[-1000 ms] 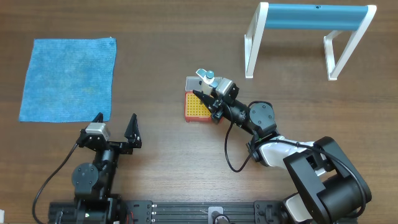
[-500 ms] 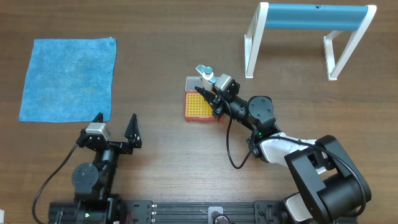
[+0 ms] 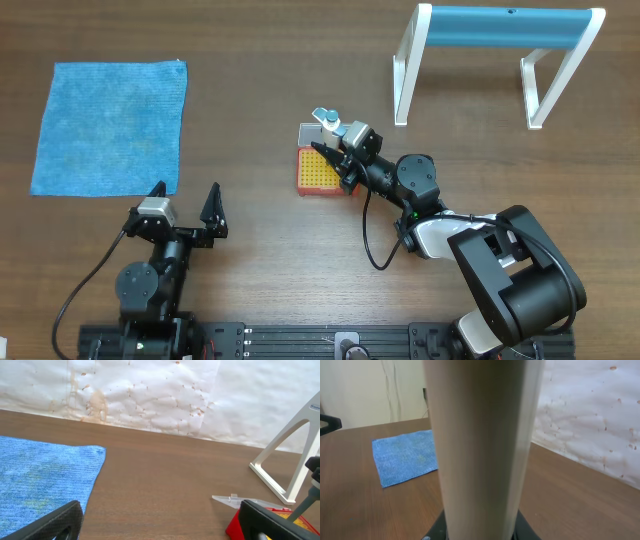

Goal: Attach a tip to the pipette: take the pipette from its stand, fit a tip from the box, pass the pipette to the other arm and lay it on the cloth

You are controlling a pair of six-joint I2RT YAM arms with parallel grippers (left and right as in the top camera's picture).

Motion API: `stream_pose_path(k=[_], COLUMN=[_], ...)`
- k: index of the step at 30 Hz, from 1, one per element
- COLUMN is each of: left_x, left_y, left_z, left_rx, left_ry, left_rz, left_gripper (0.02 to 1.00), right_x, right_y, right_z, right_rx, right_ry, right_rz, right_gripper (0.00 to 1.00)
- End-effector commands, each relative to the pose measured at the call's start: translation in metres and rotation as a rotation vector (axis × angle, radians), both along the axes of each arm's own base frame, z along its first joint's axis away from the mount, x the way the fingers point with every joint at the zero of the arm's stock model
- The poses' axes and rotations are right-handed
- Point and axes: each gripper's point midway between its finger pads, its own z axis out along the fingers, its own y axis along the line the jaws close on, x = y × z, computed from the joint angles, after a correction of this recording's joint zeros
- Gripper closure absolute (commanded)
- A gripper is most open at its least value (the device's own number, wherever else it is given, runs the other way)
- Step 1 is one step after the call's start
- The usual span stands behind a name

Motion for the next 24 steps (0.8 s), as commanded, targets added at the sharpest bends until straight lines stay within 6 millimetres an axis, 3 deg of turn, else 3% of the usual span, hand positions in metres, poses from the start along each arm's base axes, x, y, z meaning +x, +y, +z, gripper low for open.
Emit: stream_pose_path(k=[1, 16, 24], left_x=[0.000, 0.000, 0.000], left_y=[0.001, 0.001, 0.001], left_z=[-0.001, -0.001, -0.001], left_rx=[0.009, 0.009, 0.009], left_ry=[0.002, 0.001, 0.001], left_rz=[0.005, 0.005, 0.005], left_gripper=[0.023, 0.023, 0.023], right_x=[0.001, 0.003, 0.003], right_y=[0.003, 0.007, 0.006], right_z=[0.002, -0.007, -0.036], right_rx=[0.007, -0.001, -0.040], right_ry=[-0.001, 0.020, 0.106], right_rz=[0.022, 0.032, 0.030], right_gripper=[0.921, 0.921, 0.921])
